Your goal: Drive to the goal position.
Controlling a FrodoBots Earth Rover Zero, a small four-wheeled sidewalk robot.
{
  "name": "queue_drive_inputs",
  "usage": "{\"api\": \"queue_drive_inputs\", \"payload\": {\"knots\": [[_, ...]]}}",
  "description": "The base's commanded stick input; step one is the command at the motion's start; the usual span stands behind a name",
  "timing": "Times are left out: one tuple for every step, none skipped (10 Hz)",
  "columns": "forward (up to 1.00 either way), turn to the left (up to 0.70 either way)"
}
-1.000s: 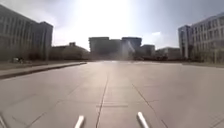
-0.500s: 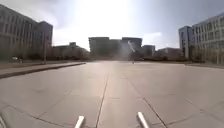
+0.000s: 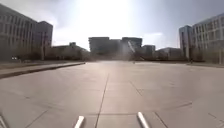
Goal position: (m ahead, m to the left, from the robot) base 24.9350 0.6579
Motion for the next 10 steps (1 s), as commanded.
{"api": "queue_drive_inputs", "payload": {"knots": [[1.0, 0.0], [1.0, 0.0], [1.0, 0.0], [1.0, 0.0], [1.0, 0.0], [1.0, 0.0], [1.0, 0.0], [1.0, 0.0], [1.0, 0.0], [1.0, 0.0]]}}
